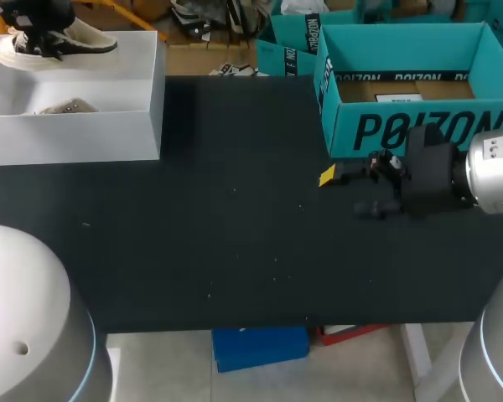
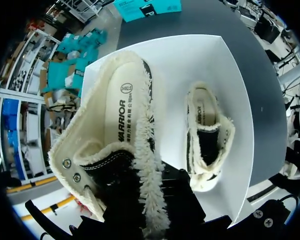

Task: Take the shoe out of the shoebox, open the shoe tongue, remove and reinsert the insole, then place the shoe into the shoebox

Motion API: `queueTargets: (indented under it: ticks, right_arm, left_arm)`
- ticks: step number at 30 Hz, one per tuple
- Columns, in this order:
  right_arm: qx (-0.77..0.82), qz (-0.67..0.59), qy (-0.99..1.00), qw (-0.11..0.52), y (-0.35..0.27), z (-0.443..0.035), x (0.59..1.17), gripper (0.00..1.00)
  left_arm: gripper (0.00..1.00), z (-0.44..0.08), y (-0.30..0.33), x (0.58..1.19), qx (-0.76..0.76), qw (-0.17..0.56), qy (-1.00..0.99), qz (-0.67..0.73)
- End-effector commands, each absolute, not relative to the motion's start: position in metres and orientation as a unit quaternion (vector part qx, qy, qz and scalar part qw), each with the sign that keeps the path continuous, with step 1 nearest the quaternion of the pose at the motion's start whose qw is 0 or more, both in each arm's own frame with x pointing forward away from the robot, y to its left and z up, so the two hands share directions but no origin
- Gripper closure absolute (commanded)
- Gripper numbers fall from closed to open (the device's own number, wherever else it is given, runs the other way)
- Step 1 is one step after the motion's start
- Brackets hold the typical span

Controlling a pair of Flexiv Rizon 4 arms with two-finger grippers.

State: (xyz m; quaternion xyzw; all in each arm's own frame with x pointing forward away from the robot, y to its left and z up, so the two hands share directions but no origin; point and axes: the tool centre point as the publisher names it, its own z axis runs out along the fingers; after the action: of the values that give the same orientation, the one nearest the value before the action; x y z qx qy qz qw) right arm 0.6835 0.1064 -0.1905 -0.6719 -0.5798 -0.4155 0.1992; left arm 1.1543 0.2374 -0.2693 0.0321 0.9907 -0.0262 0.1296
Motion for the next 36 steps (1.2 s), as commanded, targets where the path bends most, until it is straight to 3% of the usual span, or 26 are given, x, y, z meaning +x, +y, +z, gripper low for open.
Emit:
queueTargets:
  ticks: [1, 36]
  right_arm:
    - [-0.672, -0.415, -0.58, 0.199, 0.107, -0.191, 0.684, 0.0]
    - [-0.672, -0.415, -0.58, 0.199, 0.107, -0.191, 0.684, 0.0]
  left_arm:
    - [1.0, -0.283, 0.229, 1.157, 0.026, 0.134, 0.99, -0.022]
    - [1.0, -0.401, 0.222, 1.184, -0.059, 0.113, 0.992, 0.018]
